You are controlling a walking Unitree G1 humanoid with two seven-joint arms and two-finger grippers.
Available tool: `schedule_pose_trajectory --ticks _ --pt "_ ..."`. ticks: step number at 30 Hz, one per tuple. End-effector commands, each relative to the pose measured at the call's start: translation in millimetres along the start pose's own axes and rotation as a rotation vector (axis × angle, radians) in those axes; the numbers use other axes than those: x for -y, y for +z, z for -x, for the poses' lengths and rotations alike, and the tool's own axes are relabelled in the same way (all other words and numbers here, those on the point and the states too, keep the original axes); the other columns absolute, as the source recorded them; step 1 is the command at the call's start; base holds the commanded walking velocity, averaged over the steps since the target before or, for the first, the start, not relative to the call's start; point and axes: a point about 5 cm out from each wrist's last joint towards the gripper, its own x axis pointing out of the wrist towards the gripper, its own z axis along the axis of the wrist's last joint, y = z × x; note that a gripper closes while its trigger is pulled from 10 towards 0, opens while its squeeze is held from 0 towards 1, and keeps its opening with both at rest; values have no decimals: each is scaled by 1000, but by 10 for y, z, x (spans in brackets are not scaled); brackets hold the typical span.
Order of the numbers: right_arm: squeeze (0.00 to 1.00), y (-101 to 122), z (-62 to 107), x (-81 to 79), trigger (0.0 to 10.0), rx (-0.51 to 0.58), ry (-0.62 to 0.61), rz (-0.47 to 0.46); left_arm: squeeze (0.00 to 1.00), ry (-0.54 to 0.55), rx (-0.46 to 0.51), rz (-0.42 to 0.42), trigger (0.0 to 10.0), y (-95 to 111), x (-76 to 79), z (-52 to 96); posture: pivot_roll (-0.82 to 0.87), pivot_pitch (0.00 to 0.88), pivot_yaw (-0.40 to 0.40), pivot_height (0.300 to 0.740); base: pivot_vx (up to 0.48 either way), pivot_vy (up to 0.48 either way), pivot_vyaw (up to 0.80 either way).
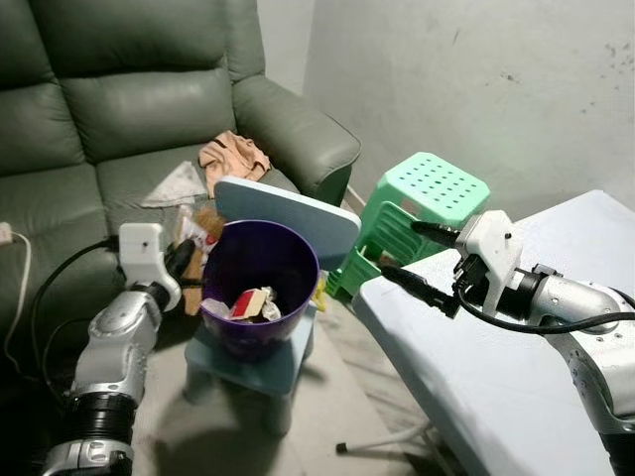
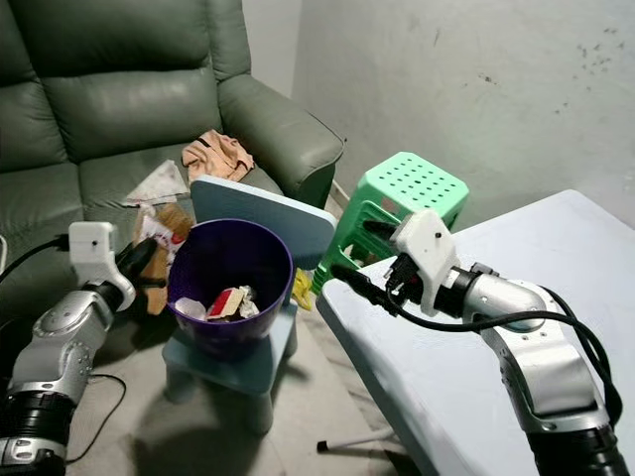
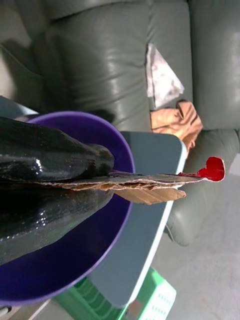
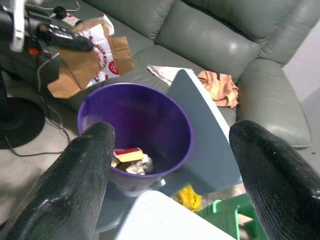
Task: Picking trash to rubbish bin
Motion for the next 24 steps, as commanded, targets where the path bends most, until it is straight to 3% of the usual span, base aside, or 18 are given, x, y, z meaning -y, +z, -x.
schedule_pose_trajectory --ticks 1,2,11,24 --pt "0 -7 0 -36 10000 0 9 -1 0 5 22 -8 10000 48 -3 -38 -88 210 -177 740 0 0 0" --pt "0 -62 -64 -81 10000 -4 -4 -28 0 5 31 -18 10000 40 -48 -55 -82 235 -185 740 0 0 0" --pt "0 -32 -127 -296 10000 46 47 -121 0 0 65 -15 10000 142 -154 -113 -81 287 -196 740 0 0 0" --pt "0 40 -89 -470 10000 59 124 -172 0 -42 74 -27 10000 190 -123 -214 -100 331 -201 740 0 0 0"
